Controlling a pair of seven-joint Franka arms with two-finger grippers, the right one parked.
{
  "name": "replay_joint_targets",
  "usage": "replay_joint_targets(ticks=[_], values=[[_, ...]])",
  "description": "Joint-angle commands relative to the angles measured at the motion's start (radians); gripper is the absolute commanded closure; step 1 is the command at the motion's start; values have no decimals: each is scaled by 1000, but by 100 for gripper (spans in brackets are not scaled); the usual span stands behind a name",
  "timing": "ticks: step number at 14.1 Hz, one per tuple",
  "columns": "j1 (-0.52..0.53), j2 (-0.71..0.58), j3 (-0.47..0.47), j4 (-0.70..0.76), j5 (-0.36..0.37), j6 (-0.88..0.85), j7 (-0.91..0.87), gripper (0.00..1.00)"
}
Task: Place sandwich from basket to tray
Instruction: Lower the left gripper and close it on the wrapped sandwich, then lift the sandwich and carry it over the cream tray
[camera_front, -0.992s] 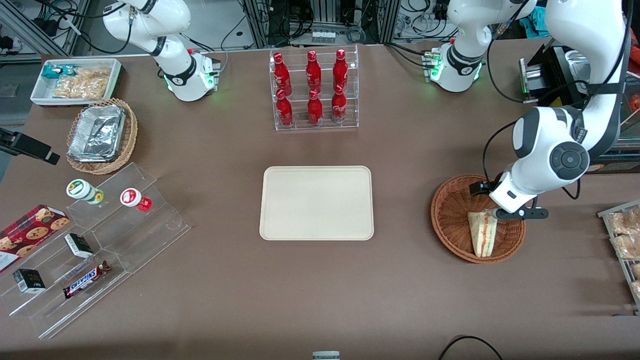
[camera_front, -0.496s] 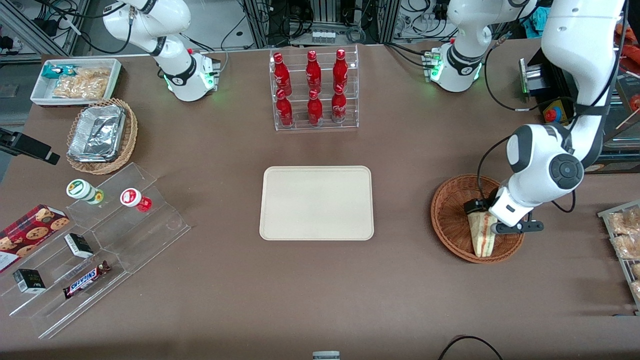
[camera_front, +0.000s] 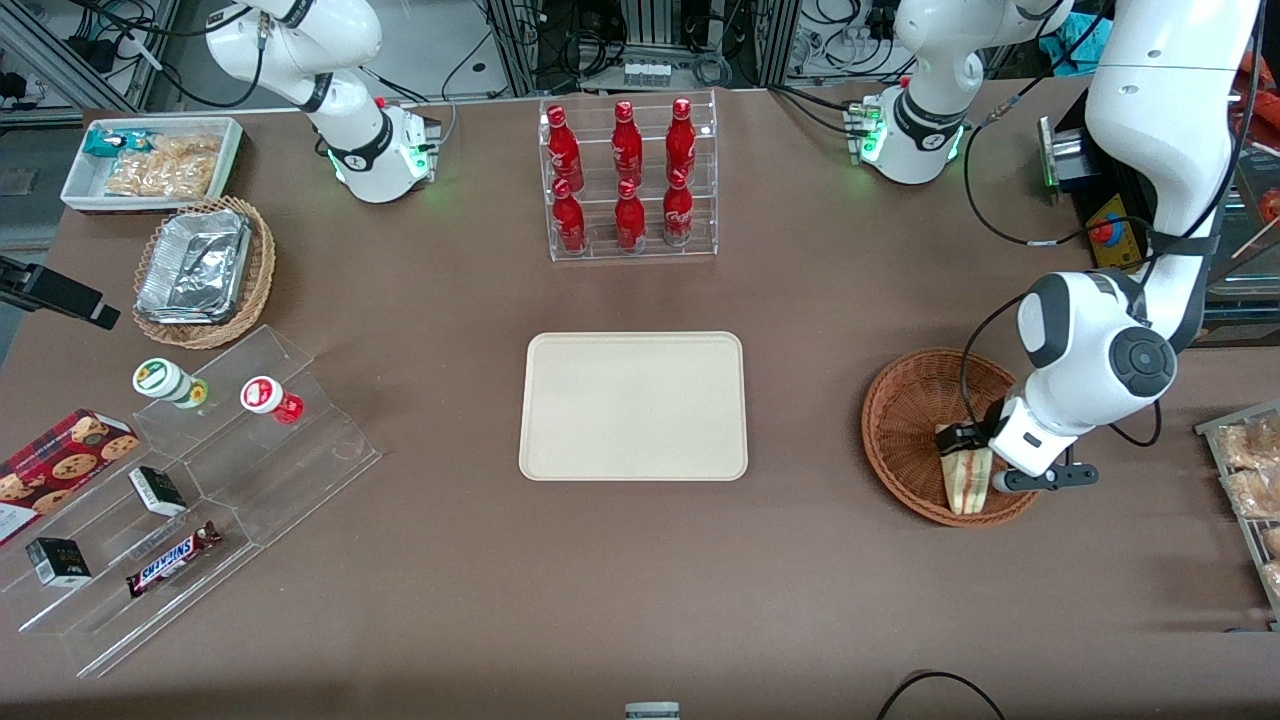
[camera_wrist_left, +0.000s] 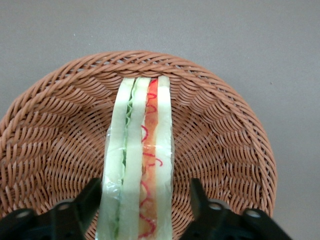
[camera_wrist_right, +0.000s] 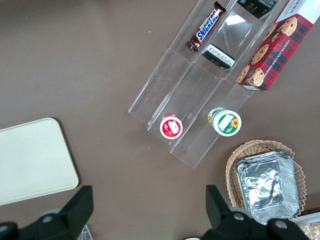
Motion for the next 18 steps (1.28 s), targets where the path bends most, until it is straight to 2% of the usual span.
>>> replay_joint_targets(ticks=[1,3,5,7,9,12,15,17,18], values=[[8,8,-6,15,-6,-11,10,88],[7,5,-6,12,-6,-13,7,94],[3,-14,-6,14,-6,-36,1,95],[-1,-56,-6,37,-9,-129,-16,95],[-15,-106,-15,92,-9,-288,-121,95],[-162,-120,-17,199,-11,-465,-449,94],[-359,-101,-17,244,-11,-495,-835,94],[-501,-23,-17,311,-11,-489,-1081,94],[-573,50,-14,389,-7,-488,-1199,93]])
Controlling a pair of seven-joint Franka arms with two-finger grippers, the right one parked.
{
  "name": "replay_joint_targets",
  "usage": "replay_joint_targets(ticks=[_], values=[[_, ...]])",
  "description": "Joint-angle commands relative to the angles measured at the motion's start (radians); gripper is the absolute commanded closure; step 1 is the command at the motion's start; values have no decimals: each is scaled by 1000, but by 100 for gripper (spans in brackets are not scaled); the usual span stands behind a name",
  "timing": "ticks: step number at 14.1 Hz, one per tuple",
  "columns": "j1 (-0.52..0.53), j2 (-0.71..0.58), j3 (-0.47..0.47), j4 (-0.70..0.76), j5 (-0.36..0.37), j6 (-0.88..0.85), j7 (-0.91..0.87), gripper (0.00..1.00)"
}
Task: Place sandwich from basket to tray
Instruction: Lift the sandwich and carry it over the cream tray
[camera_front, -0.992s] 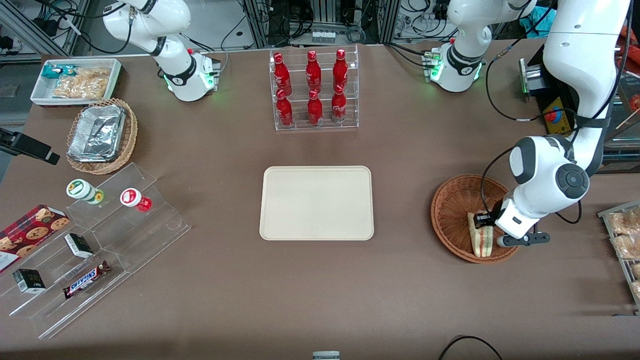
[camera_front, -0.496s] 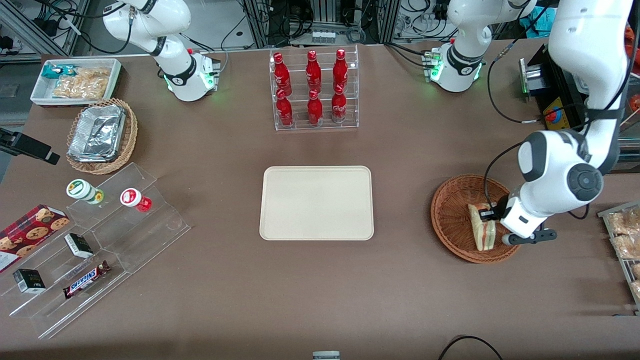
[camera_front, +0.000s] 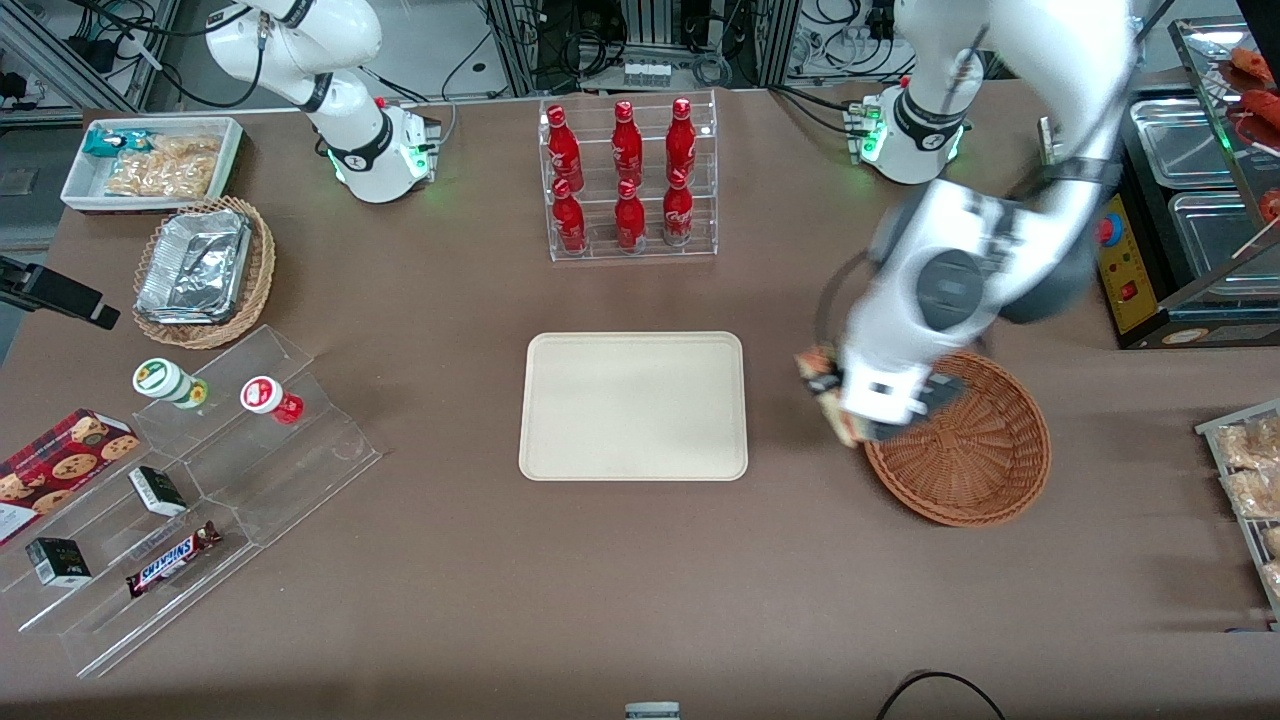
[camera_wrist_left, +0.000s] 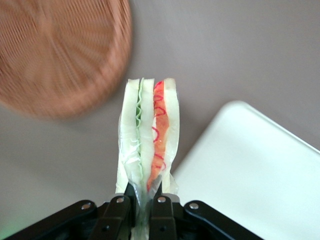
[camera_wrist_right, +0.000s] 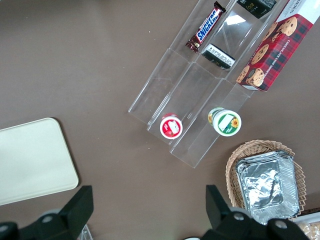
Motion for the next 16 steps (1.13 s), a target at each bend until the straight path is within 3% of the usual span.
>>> replay_joint_targets(ticks=[1,3,5,7,8,9,12,16], values=[[-171,221,24,244,15,-17,-315,93],[-237,336,22,359,105,-13,-496,93],[-300,418,22,410,147,76,-554,92],[-340,436,22,401,243,172,-527,92],[-345,442,18,398,315,193,-453,92],[-340,445,-1,398,328,197,-311,92],[-334,446,-35,401,178,188,-27,91],[-329,444,-41,398,169,178,87,90]])
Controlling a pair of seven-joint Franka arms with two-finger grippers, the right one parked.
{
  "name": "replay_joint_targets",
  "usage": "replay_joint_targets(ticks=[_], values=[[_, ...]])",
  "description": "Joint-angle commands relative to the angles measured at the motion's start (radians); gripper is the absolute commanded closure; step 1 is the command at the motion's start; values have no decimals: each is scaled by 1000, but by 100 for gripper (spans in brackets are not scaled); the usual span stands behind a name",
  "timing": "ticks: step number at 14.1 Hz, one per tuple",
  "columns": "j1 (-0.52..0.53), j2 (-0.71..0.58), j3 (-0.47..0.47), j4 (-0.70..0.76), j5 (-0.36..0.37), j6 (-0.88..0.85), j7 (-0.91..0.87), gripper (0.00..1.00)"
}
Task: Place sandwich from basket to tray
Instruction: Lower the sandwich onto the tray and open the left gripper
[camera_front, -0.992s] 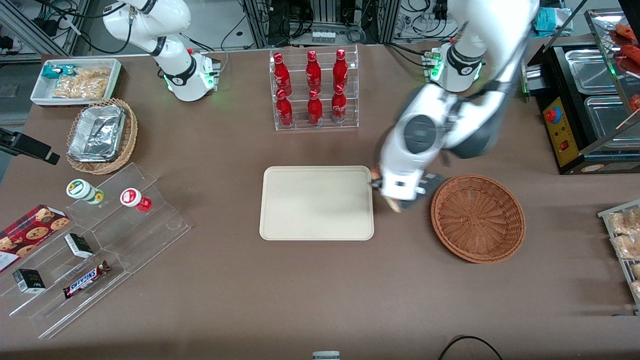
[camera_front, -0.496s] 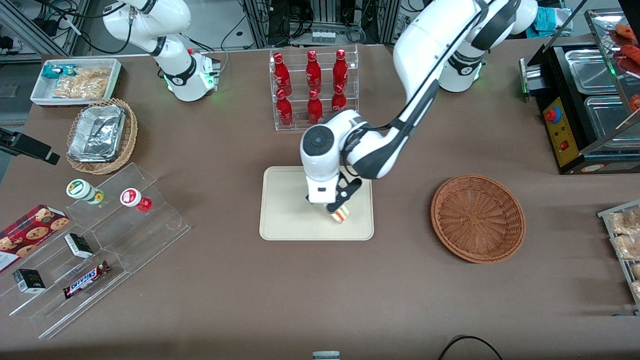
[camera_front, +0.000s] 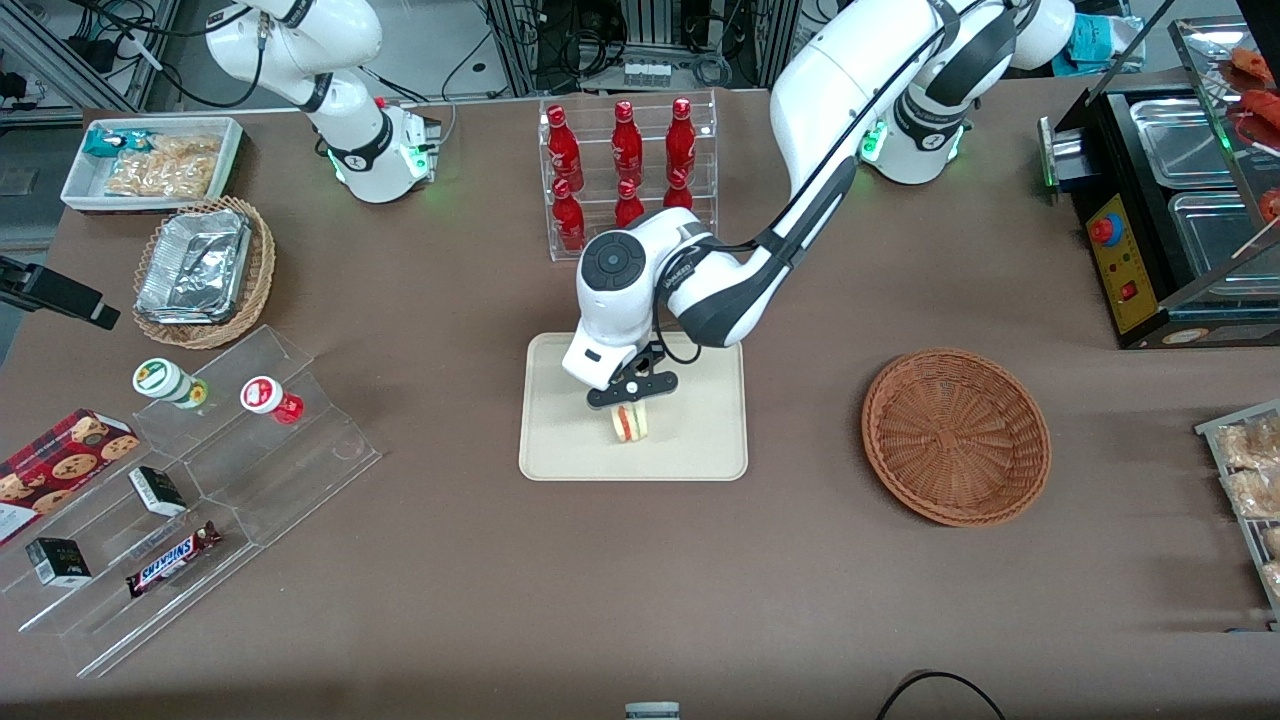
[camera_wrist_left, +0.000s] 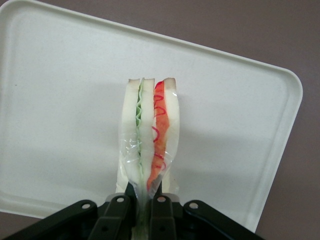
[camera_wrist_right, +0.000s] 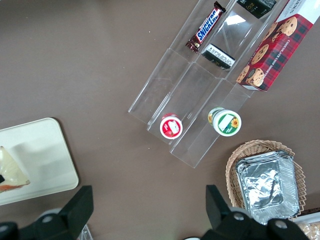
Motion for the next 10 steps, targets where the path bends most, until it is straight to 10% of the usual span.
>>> replay_joint_targets(ticks=[1,4,10], values=[[7,3,-5,6,-62,-18,156,90],[8,4,0,-2,-206,-19,349,88],[35,11,4,-17,-200,-19,363,83]])
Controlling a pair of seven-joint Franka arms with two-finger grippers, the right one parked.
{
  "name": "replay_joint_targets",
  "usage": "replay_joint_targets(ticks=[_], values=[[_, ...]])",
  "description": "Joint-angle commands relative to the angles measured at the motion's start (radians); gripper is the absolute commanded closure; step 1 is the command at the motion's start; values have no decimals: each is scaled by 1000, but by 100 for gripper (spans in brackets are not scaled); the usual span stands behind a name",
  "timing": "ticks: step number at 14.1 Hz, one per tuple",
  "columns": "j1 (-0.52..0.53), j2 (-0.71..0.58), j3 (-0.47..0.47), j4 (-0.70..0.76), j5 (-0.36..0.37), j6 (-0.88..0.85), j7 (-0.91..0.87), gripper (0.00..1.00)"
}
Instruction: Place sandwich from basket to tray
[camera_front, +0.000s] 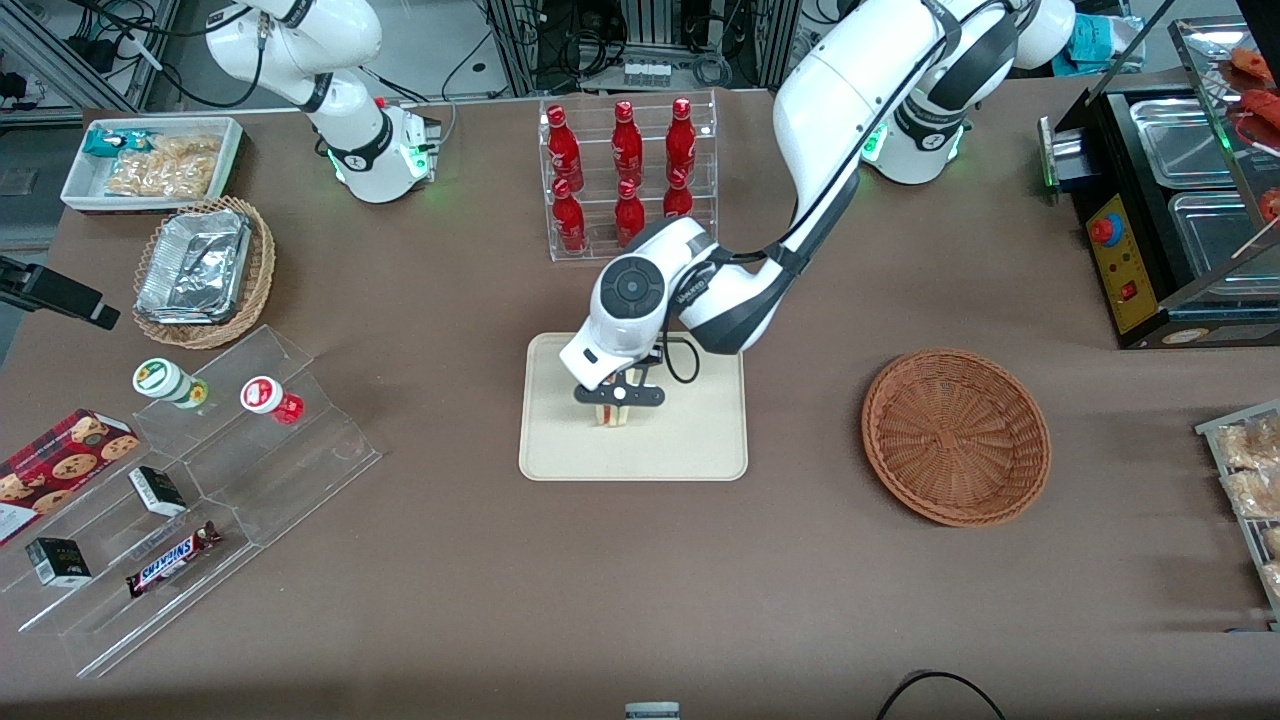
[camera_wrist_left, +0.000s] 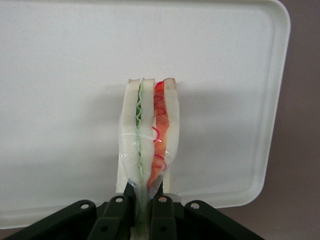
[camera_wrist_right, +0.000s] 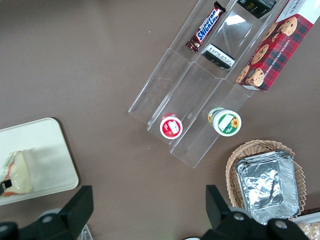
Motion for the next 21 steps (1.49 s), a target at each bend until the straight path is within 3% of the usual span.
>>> replay_joint_targets(ticks=[1,2,3,4,9,14,21], values=[[11,-2,-3,-5,-17,-11,11,80],[11,-2,-3,-5,-17,-11,11,72],[11,-2,-3,-4,-16,-10,9,41],[11,-2,-3,-4,-13,-8,11,0],[13,-103,64,6,-9,-71,6,0],[14,-349,256,-4,-11,-391,38,0],[16,-570,613,-7,-37,-760,486,0]])
